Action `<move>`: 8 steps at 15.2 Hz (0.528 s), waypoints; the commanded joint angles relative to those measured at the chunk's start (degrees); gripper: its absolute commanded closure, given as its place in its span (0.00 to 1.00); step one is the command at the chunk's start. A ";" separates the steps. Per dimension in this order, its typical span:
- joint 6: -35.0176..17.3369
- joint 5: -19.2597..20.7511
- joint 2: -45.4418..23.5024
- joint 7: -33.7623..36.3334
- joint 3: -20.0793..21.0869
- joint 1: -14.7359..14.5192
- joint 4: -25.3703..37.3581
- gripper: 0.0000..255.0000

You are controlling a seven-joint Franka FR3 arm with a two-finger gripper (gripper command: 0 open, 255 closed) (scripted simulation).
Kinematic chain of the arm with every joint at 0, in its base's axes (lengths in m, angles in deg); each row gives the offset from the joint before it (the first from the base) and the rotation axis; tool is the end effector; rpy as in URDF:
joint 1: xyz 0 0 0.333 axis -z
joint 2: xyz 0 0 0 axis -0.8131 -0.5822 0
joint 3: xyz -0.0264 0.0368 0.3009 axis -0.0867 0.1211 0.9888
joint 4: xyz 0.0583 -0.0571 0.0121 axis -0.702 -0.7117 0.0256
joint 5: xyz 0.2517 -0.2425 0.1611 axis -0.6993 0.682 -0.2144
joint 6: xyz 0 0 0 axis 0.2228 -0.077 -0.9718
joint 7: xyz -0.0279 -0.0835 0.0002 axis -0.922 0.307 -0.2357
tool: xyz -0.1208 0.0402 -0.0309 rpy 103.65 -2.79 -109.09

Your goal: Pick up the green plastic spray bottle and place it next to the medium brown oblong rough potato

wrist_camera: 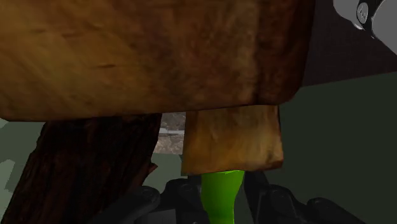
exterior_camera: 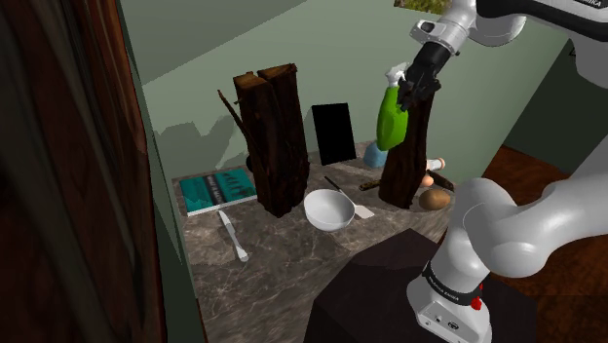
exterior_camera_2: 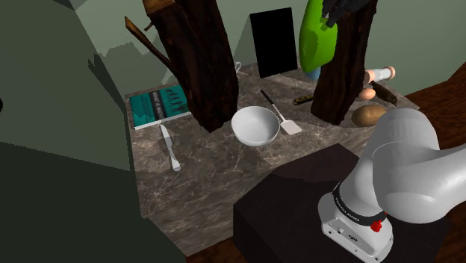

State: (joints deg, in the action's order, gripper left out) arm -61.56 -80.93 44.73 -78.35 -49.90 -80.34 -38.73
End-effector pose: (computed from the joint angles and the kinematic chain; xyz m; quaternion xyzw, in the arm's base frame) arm 0.2958 -0.1650 0.5931 -0.7784 -0.5715 -0.2065 0.1579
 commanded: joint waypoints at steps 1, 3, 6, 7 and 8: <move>2.12 1.63 -0.13 -2.25 -2.44 0.21 2.26 1.00; 4.01 2.51 -1.04 -5.07 -4.73 0.68 4.74 1.00; 6.62 2.92 -3.79 -10.39 -8.17 2.00 8.90 1.00; 7.43 2.82 -5.08 -12.44 -9.37 2.55 10.41 1.00; 8.21 2.49 -6.68 -14.74 -10.57 3.29 11.98 1.00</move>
State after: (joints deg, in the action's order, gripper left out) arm -54.10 -89.45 38.98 -90.66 -59.11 -78.34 -27.38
